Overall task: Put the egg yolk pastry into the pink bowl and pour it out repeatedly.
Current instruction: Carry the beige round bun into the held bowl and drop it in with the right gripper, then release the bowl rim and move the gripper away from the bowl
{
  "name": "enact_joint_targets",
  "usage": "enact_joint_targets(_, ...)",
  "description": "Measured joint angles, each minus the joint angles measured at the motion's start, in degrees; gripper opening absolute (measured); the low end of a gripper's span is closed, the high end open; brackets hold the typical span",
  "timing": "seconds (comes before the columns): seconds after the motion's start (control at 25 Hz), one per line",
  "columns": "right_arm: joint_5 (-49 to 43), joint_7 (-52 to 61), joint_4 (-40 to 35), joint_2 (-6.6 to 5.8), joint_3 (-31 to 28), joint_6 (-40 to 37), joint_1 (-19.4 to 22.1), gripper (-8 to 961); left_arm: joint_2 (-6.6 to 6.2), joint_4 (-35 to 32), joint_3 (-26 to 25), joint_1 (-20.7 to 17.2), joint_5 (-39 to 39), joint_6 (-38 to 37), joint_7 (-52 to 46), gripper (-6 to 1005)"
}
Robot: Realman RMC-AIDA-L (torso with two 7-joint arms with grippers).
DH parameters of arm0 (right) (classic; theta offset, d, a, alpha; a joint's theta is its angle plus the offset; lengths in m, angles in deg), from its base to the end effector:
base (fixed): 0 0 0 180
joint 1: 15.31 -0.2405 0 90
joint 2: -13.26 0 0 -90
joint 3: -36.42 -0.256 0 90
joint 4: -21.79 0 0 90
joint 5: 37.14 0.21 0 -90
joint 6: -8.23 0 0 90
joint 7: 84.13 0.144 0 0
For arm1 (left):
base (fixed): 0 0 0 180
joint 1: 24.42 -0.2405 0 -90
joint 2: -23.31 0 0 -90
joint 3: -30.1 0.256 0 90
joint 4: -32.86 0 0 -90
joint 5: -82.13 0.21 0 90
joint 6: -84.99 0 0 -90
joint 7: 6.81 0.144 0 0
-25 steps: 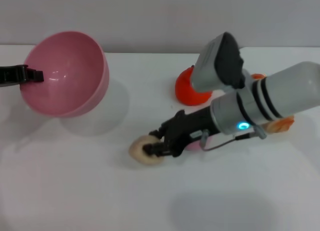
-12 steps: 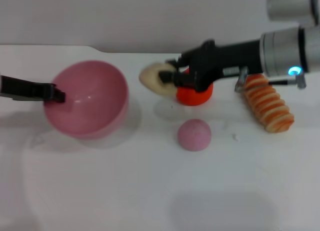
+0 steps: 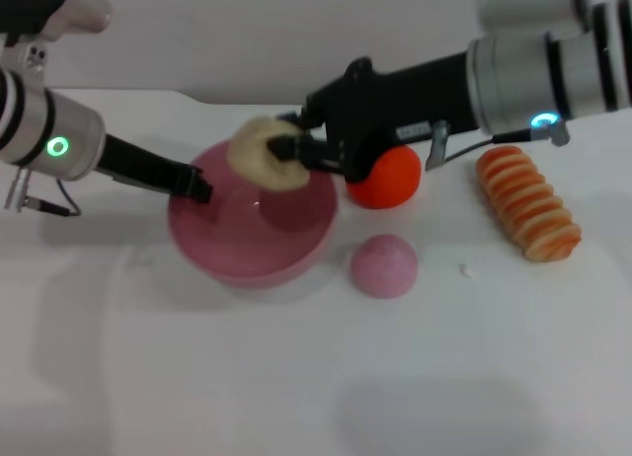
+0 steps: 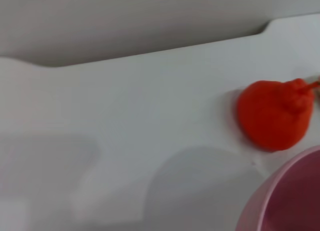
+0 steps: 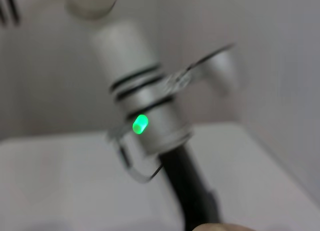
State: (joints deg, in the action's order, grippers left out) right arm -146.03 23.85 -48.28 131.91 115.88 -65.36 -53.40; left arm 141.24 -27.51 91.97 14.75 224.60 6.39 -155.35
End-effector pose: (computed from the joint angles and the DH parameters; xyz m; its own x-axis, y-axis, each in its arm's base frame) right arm 0.0832 0.3709 -0.0207 0.9617 -0.0415 -0.2710 -0.0959 -0.9770 -0.1905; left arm -0.2110 0.3970 0.0161 0.5446 0.8263 0.1436 0.8028 -0.4641 -0.3744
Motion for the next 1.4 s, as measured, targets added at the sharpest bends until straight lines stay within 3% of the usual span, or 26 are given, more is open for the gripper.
enact_joint_targets(0.24, -3.1, 1.0, -0.1, 0.21, 2.2, 0.8, -0.2, 264, 0.03, 0.0, 0.6, 1.9, 0.0, -0.2, -0.2, 5)
enact_joint_targets(0.68, -3.0, 1.1, -0.5, 0.27, 0.2, 4.1, 0.8, 497, 0.02, 0.2, 0.9, 2.0, 0.0, -0.3, -0.3, 6)
enact_joint_targets(1.08, -2.9, 1.0, 0.0, 0.40, -3.4, 6.5, 3.5, 494, 0.33, 4.8, 6.7, 2.1, 0.1, 1.4, -0.1, 10)
enact_joint_targets(1.4, -2.8, 0.9, 0.7, 0.44, -3.6, 7.2, 3.8, 494, 0.54, 5.2, 16.1, 1.7, 0.3, 3.0, -0.1, 17)
